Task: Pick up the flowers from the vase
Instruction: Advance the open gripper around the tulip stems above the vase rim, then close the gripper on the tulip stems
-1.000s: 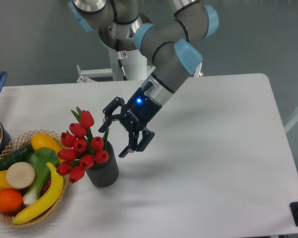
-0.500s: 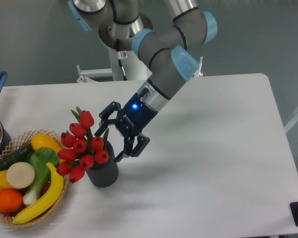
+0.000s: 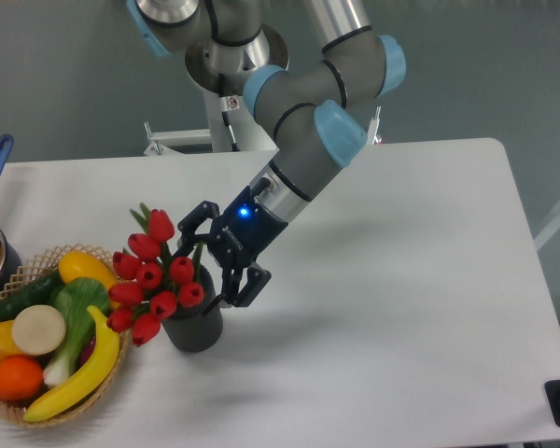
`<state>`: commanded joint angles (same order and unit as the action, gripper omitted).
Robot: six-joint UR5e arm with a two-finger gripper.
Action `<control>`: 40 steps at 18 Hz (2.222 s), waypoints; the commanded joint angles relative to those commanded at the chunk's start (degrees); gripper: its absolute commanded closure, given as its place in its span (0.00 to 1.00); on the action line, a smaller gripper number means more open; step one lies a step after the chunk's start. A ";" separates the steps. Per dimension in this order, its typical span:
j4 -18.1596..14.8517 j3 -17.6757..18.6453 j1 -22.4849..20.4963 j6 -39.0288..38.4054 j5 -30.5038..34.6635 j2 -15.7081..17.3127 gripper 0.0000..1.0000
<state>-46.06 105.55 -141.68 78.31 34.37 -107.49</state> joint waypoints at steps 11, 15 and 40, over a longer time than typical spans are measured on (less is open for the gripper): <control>0.09 0.27 0.35 -0.44 -0.18 0.62 0.00; 0.18 0.09 1.06 0.26 -0.09 -0.44 0.00; 0.18 2.55 0.27 -0.35 -4.13 2.81 0.59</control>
<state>-45.88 108.11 -141.41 77.96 30.24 -104.68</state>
